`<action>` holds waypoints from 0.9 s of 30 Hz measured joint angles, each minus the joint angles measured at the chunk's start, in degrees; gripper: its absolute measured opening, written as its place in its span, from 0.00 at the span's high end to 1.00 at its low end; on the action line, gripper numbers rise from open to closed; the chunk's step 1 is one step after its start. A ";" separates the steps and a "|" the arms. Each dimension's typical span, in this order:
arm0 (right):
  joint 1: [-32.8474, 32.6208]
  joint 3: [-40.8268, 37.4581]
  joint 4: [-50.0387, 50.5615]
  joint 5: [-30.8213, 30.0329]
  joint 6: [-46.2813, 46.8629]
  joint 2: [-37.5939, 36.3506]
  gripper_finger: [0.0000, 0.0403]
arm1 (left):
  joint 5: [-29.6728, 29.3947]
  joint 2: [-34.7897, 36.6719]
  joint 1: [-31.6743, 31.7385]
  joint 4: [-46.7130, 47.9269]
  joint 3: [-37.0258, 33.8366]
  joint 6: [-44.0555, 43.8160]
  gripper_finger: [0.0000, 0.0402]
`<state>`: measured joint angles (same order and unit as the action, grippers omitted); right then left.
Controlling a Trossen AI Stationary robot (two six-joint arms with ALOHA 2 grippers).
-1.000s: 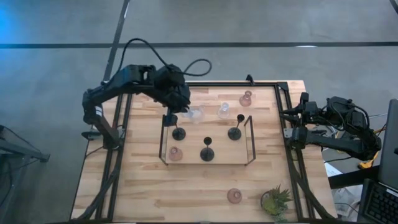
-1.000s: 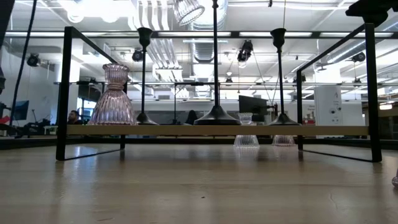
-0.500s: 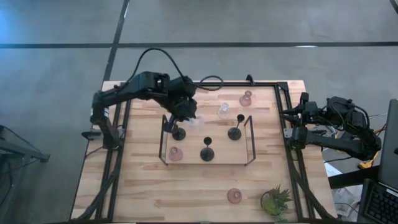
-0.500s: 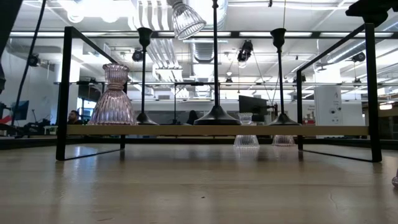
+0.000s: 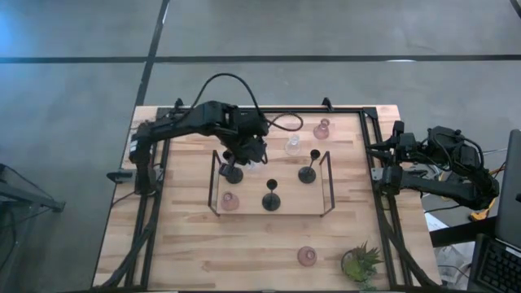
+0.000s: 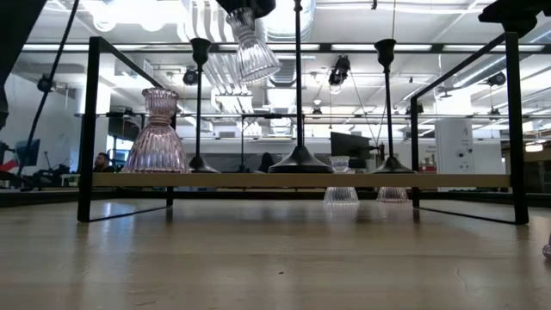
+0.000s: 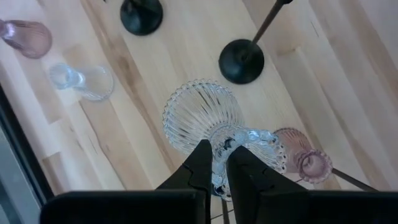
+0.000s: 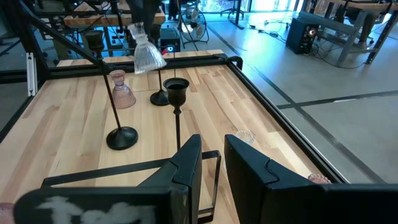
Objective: Pick & Place candle stick holders
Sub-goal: Put the left transparent glass candle holder on the shelf
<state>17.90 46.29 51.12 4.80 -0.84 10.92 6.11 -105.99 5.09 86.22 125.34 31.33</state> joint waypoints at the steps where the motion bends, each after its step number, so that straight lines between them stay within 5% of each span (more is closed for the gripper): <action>1: -0.01 0.01 0.01 0.00 0.00 -0.02 0.84 | -0.13 -0.40 -0.20 -0.03 -0.01 -0.06 0.92; 27: 0.00 0.01 0.01 0.00 0.00 0.00 0.84 | -10.74 -3.30 -5.92 -6.24 -14.02 -4.67 0.92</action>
<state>17.91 46.30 51.13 4.80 -0.84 10.92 -4.63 -109.30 -0.82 79.98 111.32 26.66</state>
